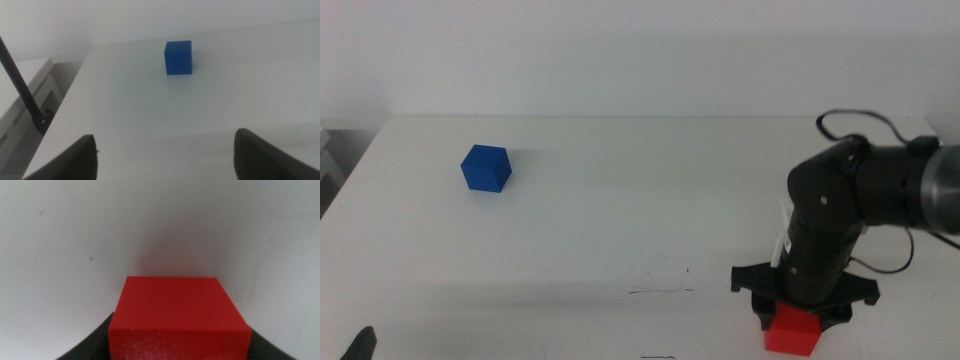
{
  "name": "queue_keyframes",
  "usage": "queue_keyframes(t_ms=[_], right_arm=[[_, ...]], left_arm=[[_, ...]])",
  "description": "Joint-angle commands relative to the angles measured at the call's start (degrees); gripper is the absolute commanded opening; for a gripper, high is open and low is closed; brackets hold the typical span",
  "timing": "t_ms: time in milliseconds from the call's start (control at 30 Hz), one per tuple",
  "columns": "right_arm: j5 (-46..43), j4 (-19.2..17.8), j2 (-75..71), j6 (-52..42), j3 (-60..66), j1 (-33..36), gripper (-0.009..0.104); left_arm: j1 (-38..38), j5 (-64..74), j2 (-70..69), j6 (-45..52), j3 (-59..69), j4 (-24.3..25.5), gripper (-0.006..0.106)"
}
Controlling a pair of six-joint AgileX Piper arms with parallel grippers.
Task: Stack red cubes first, then green, then blue cubes in a specific spot.
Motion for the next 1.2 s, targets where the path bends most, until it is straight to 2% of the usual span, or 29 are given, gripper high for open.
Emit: queue_keyframes(t_ms=[0,167,300,433,667,933,1167], right_arm=[[4.5,-0.6,-4.2,0.2,-3.5,-0.4,-0.001],[13.7,-2.6,-5.3,-0.2,-11.3,0.1,-0.001],[17.5,-4.9,-4.1,-1.4,-16.6,0.8,-0.001],[20.4,-5.3,-1.4,-2.8,-21.5,1.0,-0.001],[20.6,-3.0,5.7,-6.0,-31.2,3.2,-0.001],[20.6,1.9,15.4,-8.0,-43.2,5.8,-0.001],[20.6,2.7,19.9,-8.0,-46.8,7.9,-0.001]], left_arm=[[-0.4,-4.6,-1.5,-0.2,-0.1,-0.4,0.094],[-0.4,-4.6,-1.5,-0.2,-0.1,-0.4,0.094],[-0.4,-4.6,-1.5,-0.2,-0.1,-0.4,0.094],[-0.4,-4.6,-1.5,-0.2,-0.1,-0.4,0.094],[-0.4,-4.6,-1.5,-0.2,-0.1,-0.4,0.094],[-0.4,-4.6,-1.5,-0.2,-0.1,-0.4,0.094],[-0.4,-4.6,-1.5,-0.2,-0.1,-0.4,0.094]])
